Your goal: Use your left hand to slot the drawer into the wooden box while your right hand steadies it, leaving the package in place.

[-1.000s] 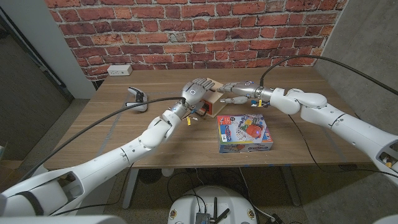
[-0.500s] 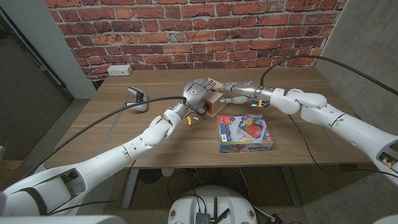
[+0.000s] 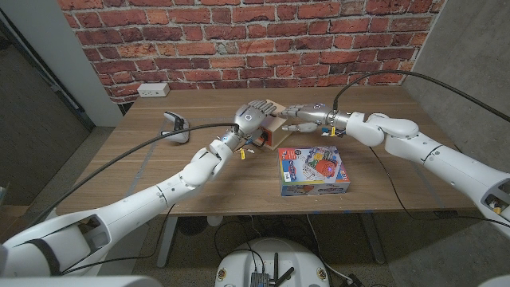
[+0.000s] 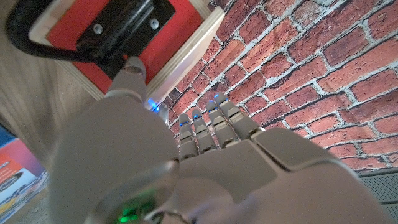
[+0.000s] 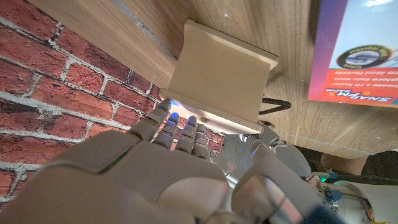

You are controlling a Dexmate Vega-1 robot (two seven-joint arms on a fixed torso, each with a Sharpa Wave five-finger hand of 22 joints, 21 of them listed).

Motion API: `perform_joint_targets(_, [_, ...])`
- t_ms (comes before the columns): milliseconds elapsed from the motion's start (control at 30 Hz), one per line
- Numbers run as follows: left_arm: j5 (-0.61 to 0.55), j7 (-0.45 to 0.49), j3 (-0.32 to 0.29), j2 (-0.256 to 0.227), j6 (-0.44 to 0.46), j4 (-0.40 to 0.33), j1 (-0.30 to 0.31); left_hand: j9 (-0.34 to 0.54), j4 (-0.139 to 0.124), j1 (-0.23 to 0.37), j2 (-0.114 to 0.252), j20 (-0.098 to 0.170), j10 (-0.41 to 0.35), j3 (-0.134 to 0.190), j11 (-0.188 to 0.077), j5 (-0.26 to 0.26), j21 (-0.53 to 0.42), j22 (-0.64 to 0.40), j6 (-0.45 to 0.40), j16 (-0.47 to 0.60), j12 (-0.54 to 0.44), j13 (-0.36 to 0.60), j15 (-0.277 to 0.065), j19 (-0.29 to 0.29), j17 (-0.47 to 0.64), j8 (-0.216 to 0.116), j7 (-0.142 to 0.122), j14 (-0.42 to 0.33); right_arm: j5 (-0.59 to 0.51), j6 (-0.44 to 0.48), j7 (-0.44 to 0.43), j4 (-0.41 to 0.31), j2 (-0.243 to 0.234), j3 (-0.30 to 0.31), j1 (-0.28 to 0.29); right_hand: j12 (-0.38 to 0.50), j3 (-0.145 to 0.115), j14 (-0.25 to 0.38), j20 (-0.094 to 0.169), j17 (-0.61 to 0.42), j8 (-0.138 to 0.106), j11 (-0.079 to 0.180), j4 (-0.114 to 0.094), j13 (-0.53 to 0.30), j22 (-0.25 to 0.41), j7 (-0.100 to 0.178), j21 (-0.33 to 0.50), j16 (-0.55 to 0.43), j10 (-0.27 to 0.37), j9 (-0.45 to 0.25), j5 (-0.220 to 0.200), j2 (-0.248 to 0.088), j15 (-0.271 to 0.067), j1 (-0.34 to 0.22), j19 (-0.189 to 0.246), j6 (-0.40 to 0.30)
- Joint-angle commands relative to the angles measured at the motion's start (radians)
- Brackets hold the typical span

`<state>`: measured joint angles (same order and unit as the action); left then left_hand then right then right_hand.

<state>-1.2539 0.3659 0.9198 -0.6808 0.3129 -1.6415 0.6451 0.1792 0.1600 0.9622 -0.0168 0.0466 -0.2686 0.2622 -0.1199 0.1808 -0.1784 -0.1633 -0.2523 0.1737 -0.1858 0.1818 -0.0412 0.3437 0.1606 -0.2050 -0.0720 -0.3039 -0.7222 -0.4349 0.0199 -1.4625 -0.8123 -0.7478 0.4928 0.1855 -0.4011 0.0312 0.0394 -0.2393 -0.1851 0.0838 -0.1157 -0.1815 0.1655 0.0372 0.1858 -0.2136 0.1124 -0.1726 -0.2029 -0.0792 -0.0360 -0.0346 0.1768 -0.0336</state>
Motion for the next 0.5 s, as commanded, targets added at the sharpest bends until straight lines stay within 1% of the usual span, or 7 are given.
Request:
perform_joint_targets(33, [-0.005,-0.033,-0.017,-0.026,0.014,-0.048,0.028,0.002,0.003,0.012,-0.004,0.124,-0.007,0.004,0.000,0.005,-0.007,-0.002,-0.011,0.004,-0.006,0.001,-0.075,0.010,0.005,0.000,0.001,-0.011,0.000,0.008,-0.003,-0.010,0.000,0.003,0.004,0.003,-0.007,0.005,0.083,-0.004,-0.004,0.000,-0.001,-0.001,0.001,0.000,0.003,-0.008,0.011,-0.002,0.002,-0.039,-0.067,0.006,0.009,0.001])
perform_joint_targets(500, [-0.017,-0.057,-0.045,-0.045,0.015,-0.090,0.051,0.002,0.002,0.011,-0.005,0.125,-0.009,0.003,-0.006,0.005,-0.007,-0.002,-0.015,0.004,-0.006,0.001,-0.077,0.011,0.005,0.000,0.000,-0.013,0.002,0.007,-0.009,-0.013,-0.003,0.006,0.003,0.003,-0.007,0.006,0.083,-0.004,-0.003,-0.002,-0.001,-0.001,0.001,0.000,0.003,-0.008,0.011,-0.002,0.002,-0.038,-0.067,0.006,0.009,0.002])
